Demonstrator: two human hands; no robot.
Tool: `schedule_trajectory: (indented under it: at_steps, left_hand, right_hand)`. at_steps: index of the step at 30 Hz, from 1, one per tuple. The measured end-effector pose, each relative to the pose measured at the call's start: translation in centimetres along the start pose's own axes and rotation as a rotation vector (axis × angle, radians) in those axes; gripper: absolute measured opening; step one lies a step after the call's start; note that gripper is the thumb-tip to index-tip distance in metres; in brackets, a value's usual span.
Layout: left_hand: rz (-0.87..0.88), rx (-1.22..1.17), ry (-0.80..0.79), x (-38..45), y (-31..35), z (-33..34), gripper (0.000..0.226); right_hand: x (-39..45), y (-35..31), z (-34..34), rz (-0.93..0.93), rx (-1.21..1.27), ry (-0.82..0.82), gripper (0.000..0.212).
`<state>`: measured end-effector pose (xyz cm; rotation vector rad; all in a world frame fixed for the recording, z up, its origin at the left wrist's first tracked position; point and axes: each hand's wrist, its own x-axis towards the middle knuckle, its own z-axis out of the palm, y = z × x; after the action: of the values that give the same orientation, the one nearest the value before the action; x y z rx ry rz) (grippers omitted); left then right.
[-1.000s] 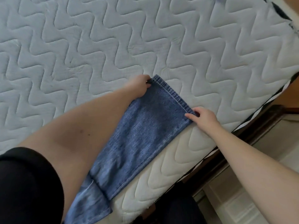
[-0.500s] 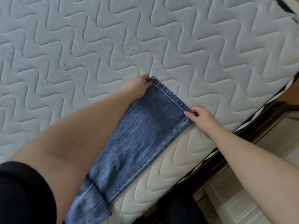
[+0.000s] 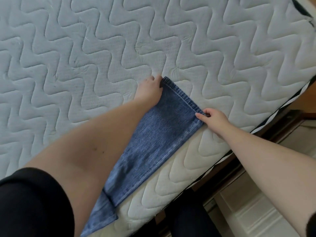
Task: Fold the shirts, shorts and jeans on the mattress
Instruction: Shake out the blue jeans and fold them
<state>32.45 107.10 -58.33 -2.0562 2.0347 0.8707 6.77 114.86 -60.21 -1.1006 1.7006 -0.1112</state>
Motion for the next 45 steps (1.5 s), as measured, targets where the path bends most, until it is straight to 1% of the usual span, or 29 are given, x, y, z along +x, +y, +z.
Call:
schedule_trajectory:
  at_steps: [3, 5, 6, 7, 9, 10, 11, 12, 13, 14, 15, 16, 19, 22, 24, 27, 29, 30, 32, 34, 36, 37, 39, 41, 43, 45]
  left_hand:
    - [-0.008, 0.005, 0.124, -4.1, -1.5, -0.8, 0.045]
    - [-0.009, -0.007, 0.157, -7.4, -3.5, -1.1, 0.046]
    - [-0.008, -0.026, 0.162, -9.2, -4.8, -1.2, 0.045]
    - [-0.014, -0.058, 0.169, -10.9, -6.2, -1.2, 0.044]
    - [-0.048, -0.128, 0.194, -14.7, -9.2, -0.8, 0.042]
    - [-0.073, -0.153, 0.206, -16.7, -10.8, -0.6, 0.041]
    - [-0.104, -0.175, 0.212, -18.8, -12.4, -0.2, 0.041]
    - [-0.138, -0.194, 0.212, -20.9, -14.0, 0.3, 0.04]
    - [-0.172, -0.211, 0.207, -23.0, -15.5, 0.8, 0.041]
    - [-0.205, -0.226, 0.2, -25.2, -16.9, 1.4, 0.042]
    - [-0.232, -0.235, 0.194, -27.3, -18.3, 2.0, 0.043]
    - [-0.253, -0.24, 0.189, -29.4, -19.6, 2.6, 0.044]
    - [-0.301, -0.225, 0.205, -35.3, -23.1, 4.3, 0.048]
    - [-0.379, -0.111, 0.198, -40.5, -26.7, 5.8, 0.058]
    - [-0.504, -0.033, 0.16, -43.5, -28.9, 6.9, 0.067]
    - [-0.69, -0.004, 0.106, -47.1, -31.8, 8.5, 0.078]
    - [-0.777, -0.078, 0.076, -48.6, -33.2, 9.0, 0.085]
    - [-0.79, -0.143, 0.074, -49.0, -33.9, 9.1, 0.088]
    - [-0.741, -0.213, 0.105, -49.0, -35.1, 8.9, 0.095]
    - [-0.631, -0.122, 0.14, -48.1, -36.3, 8.2, 0.099]
    - [-0.518, 0.015, 0.136, -46.4, -37.1, 7.5, 0.095]
    - [-0.476, 0.067, 0.11, -45.6, -37.4, 7.0, 0.085]
    - [-0.406, 0.144, 0.041, -44.4, -37.9, 6.2, 0.059]
    - [-0.352, 0.193, 0.034, -43.9, -38.1, 5.5, 0.041]
    - [-0.303, 0.113, 0.08, -44.4, -37.6, 4.7, 0.03]
    - [-0.261, -0.093, 0.132, -45.7, -36.4, 3.7, 0.024]
  right_hand:
    - [0.3, -1.3, 0.1, 0.115, -0.014, 0.028, 0.028]
    - [0.1, -2.0, 0.8, 0.167, -0.102, 0.076, 0.028]
    - [-0.1, -2.3, 1.4, 0.185, -0.149, 0.13, 0.03]
    - [-0.7, -2.4, 2.0, 0.211, -0.202, 0.217, 0.034]
    - [-2.9, -2.8, 3.3, 0.287, -0.315, 0.447, 0.048]
    - [-4.4, -3.0, 4.2, 0.274, -0.365, 0.558, 0.05]
    - [-5.8, -3.1, 5.3, 0.201, -0.416, 0.639, 0.048]
    - [-7.2, -3.1, 6.7, 0.078, -0.478, 0.677, 0.046]
    - [-8.7, -3.1, 8.3, -0.068, -0.549, 0.664, 0.046]
    - [-10.3, -3.2, 10.4, -0.205, -0.612, 0.602, 0.047]
    - [-11.9, -3.3, 12.6, -0.31, -0.65, 0.514, 0.049]
    - [-13.3, -3.4, 14.9, -0.377, -0.669, 0.424, 0.05]
    - [-17.0, -4.2, 21.8, -0.422, -0.684, 0.19, 0.051]
    - [-20.2, -5.2, 28.1, -0.458, -0.674, -0.005, 0.054]
    - [-22.3, -5.9, 31.7, -0.52, -0.709, -0.091, 0.056]
    - [-25.5, -6.6, 36.2, -0.623, -0.787, -0.172, 0.058]
    - [-27.5, -7.1, 38.5, -0.651, -0.787, -0.259, 0.059]
    - [-28.4, -7.2, 39.5, -0.669, -0.801, -0.299, 0.059]
    - [-30.1, -7.3, 41.2, -0.687, -0.852, -0.363, 0.06]
    - [-31.2, -7.5, 42.4, -0.632, -0.837, -0.449, 0.062]
    - [-32.0, -7.5, 43.0, -0.542, -0.799, -0.498, 0.064]
    - [-32.3, -7.7, 43.1, -0.499, -0.786, -0.502, 0.064]
    - [-32.9, -7.8, 43.2, -0.429, -0.796, -0.503, 0.065]
    - [-33.3, -7.8, 43.2, -0.39, -0.797, -0.509, 0.065]
    - [-33.8, -8.1, 43.3, -0.334, -0.679, -0.533, 0.07]
    - [-34.3, -8.2, 43.3, -0.277, -0.453, -0.554, 0.084]
